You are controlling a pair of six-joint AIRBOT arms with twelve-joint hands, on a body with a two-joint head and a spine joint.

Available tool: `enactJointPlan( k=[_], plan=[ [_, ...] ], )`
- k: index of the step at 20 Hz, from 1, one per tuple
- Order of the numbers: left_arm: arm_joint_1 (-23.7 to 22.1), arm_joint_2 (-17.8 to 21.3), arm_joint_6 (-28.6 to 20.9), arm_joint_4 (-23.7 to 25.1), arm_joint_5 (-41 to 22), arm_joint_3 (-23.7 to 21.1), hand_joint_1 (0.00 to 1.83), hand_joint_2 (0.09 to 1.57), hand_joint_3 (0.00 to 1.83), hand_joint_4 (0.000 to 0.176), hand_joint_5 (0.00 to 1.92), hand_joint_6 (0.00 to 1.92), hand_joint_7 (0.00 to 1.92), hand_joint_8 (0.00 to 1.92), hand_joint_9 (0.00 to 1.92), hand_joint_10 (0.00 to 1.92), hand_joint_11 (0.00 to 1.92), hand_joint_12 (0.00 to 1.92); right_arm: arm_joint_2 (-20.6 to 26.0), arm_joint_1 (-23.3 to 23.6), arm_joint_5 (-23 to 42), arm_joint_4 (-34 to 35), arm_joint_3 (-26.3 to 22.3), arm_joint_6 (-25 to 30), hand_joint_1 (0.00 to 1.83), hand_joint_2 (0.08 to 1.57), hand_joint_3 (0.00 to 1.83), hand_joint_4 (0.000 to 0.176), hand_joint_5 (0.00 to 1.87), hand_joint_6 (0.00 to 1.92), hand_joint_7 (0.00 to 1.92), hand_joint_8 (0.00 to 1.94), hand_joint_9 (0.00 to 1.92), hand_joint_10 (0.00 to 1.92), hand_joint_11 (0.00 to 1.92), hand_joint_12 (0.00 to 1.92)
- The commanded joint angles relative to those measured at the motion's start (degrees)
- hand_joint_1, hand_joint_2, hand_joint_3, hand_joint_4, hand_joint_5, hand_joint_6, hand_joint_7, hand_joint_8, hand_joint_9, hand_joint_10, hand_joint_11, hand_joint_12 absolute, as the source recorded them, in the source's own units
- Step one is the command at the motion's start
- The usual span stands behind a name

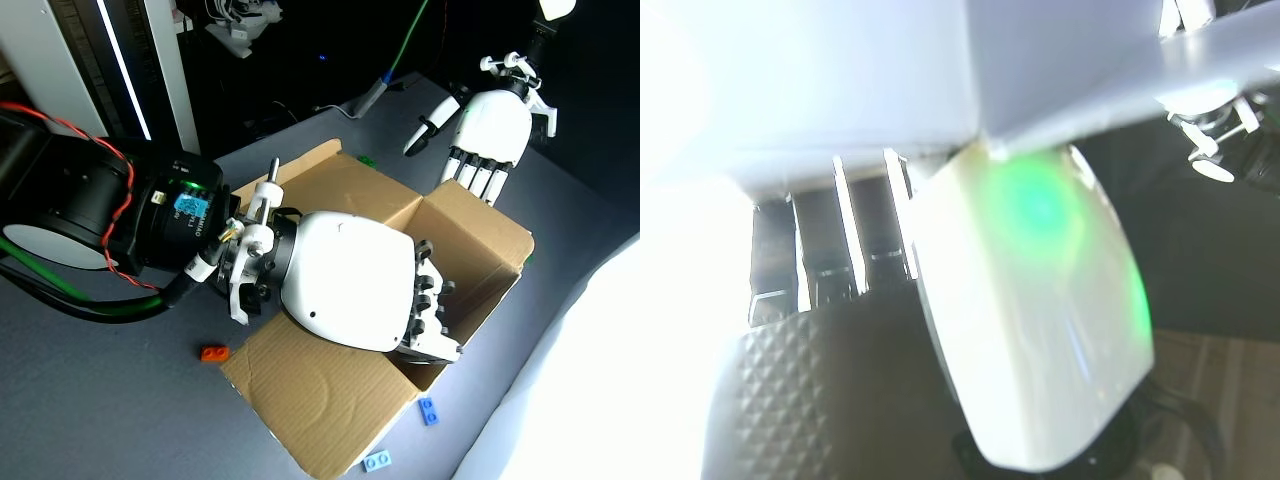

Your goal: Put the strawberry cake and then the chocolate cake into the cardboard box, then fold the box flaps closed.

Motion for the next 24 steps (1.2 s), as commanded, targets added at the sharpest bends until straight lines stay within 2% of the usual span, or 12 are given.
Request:
enactJointPlan(
  k=[1,2,3,4,6,7,8,10,14,19,23,24],
  plan=[
    [-0.2,0.3,0.1,-4.4,-0.3,0.0,0.00,1.19,0.00,0.008,0.08,0.00,0.09,0.00,0.11,0.00,0.00,0.51,0.5,0.1,6.4,-0.3,0.2,-0.2,0.89,1.21,0.00,0.000,0.53,0.63,0.65,0.45,0.50,0.89,0.14,1.65],
    [-0.2,0.3,0.1,-4.4,-0.3,0.0,0.00,1.19,0.00,0.008,0.08,0.00,0.09,0.00,0.11,0.00,0.00,0.51,0.5,0.1,6.3,-0.4,0.2,-0.2,0.89,1.21,0.00,0.000,0.53,0.63,0.65,0.45,0.50,0.89,0.14,1.65],
    [-0.2,0.3,0.1,-4.4,-0.2,0.0,0.00,1.19,0.00,0.007,0.08,0.00,0.09,0.00,0.11,0.00,0.00,0.53,0.5,0.1,6.2,-0.7,0.2,-0.2,0.68,1.11,0.00,0.000,0.26,0.08,0.45,0.03,0.41,0.36,0.02,1.43],
    [-0.2,0.3,0.1,-4.4,-0.2,0.0,0.00,1.18,0.00,0.010,0.07,0.00,0.09,0.00,0.10,0.00,0.00,0.53,0.6,0.1,6.2,-0.9,0.2,-0.2,0.63,1.05,0.00,0.000,0.14,0.02,0.30,0.01,0.35,0.17,0.00,1.23],
    [-0.2,0.3,0.1,-4.5,-0.1,0.0,0.00,1.18,0.00,0.009,0.07,0.00,0.08,0.00,0.09,0.00,0.00,0.50,0.7,0.3,6.1,-1.2,0.2,-0.2,0.57,0.98,0.00,0.002,0.02,0.00,0.14,0.01,0.23,0.03,0.00,0.86],
    [-0.2,0.3,0.1,-4.6,0.0,0.0,0.00,1.18,0.00,0.009,0.07,0.00,0.08,0.00,0.09,0.00,0.00,0.50,0.8,0.5,6.0,-1.2,0.2,-0.2,0.57,0.98,0.00,0.002,0.02,0.00,0.14,0.01,0.23,0.03,0.00,0.86],
    [-0.2,0.3,0.1,-4.9,0.0,0.0,0.00,1.18,0.00,0.011,0.08,0.00,0.09,0.00,0.10,0.01,0.00,0.53,0.9,0.6,5.8,-1.3,0.2,-0.2,0.59,0.94,0.00,0.005,0.00,0.00,0.08,0.01,0.12,0.01,0.00,0.46],
    [-0.4,0.3,0.1,-5.5,0.4,0.2,0.00,1.18,0.00,0.013,0.09,0.01,0.09,0.00,0.10,0.00,0.00,0.55,1.2,1.0,5.4,-1.5,0.1,-0.2,0.54,0.93,0.00,0.006,0.00,0.00,0.02,0.00,0.05,0.00,0.00,0.19],
    [-2.2,0.3,0.1,-5.9,1.7,0.3,0.00,1.18,0.00,0.014,0.08,0.00,0.07,0.00,0.09,0.00,0.00,0.46,3.6,2.1,4.5,-2.6,-0.8,-0.2,0.56,0.93,0.00,0.001,0.00,0.00,0.00,0.00,0.03,0.00,0.00,0.12],
    [-4.9,0.3,0.0,-6.4,2.7,0.4,0.00,1.18,0.00,0.012,0.10,0.01,0.09,0.01,0.11,0.01,0.00,0.49,12.9,2.4,4.8,-2.8,-6.5,-0.1,0.51,0.94,0.00,0.001,0.00,0.00,0.03,0.00,0.05,0.01,0.00,0.20],
    [-8.6,0.3,-0.3,-5.1,2.7,0.4,0.00,1.19,0.00,0.017,0.10,0.00,0.10,0.01,0.12,0.01,0.00,0.55,22.9,0.1,8.8,-2.8,-10.9,2.8,0.29,1.00,0.01,0.000,0.01,0.00,0.06,0.00,0.08,0.01,0.00,0.37],
    [-9.6,0.3,-0.4,-4.6,2.7,0.3,0.00,1.19,0.00,0.015,0.10,0.00,0.11,0.01,0.12,0.01,0.00,0.53,24.4,-0.8,9.4,-2.8,-11.7,2.8,0.21,1.03,0.01,0.000,0.01,0.00,0.06,0.00,0.08,0.00,0.00,0.30]
  ],
)
